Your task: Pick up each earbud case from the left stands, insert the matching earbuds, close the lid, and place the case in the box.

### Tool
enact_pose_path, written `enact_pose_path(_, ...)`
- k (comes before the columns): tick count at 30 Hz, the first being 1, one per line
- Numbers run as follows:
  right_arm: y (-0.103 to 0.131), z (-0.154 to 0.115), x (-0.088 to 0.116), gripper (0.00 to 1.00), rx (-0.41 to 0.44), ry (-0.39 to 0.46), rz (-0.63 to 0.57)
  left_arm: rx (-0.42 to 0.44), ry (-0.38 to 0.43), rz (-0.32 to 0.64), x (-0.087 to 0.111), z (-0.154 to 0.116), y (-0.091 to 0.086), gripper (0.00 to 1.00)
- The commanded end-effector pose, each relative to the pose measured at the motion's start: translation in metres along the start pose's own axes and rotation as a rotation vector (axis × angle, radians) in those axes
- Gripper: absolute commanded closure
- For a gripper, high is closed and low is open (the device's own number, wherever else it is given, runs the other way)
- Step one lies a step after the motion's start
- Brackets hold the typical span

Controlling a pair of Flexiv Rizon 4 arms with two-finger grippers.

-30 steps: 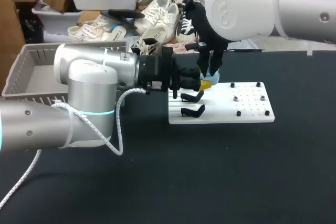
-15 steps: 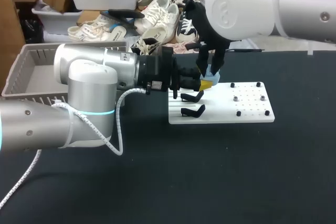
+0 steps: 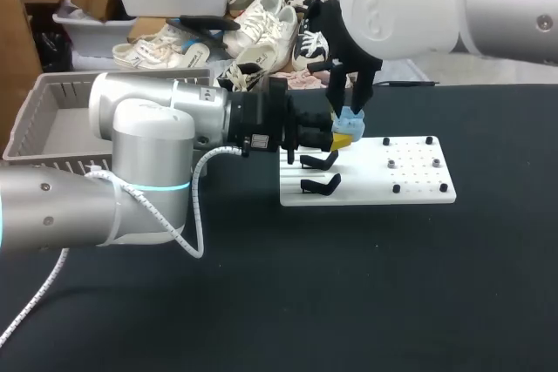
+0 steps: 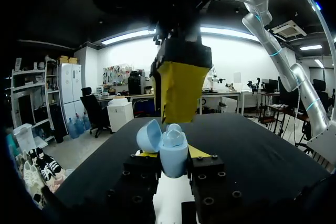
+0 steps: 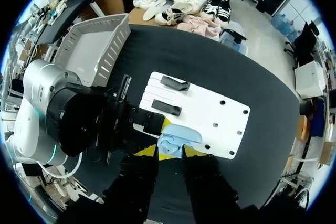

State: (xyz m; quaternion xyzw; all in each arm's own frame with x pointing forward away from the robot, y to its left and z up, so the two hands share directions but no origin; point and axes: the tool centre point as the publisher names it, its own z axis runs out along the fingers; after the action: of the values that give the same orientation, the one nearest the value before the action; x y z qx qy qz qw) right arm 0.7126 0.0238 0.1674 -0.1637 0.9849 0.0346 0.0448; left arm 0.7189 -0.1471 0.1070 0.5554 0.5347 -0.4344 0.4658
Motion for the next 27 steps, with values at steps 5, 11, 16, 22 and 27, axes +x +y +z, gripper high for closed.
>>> enact_pose_path(5,-0.018,-0.005,-0.021,0.73,-0.012,-0.034,0.049,-0.004,-0.001,0.001,0.0,0.0,-0.001,1.0)
enact_pose_path(11,-0.033,0.002,-0.045,0.73,-0.017,-0.028,0.095,-0.004,-0.001,0.001,0.0,0.0,-0.001,1.0)
enact_pose_path(16,-0.041,0.008,-0.055,0.74,-0.026,-0.025,0.114,-0.004,-0.001,0.001,0.0,0.0,-0.001,1.0)
enact_pose_path(22,-0.044,0.026,-0.055,0.75,-0.028,0.015,0.125,-0.004,-0.001,0.001,0.0,0.0,-0.001,1.0)
enact_pose_path(27,-0.041,0.03,-0.045,0.76,-0.026,0.024,0.122,-0.004,-0.001,0.001,0.0,0.0,-0.001,1.0)
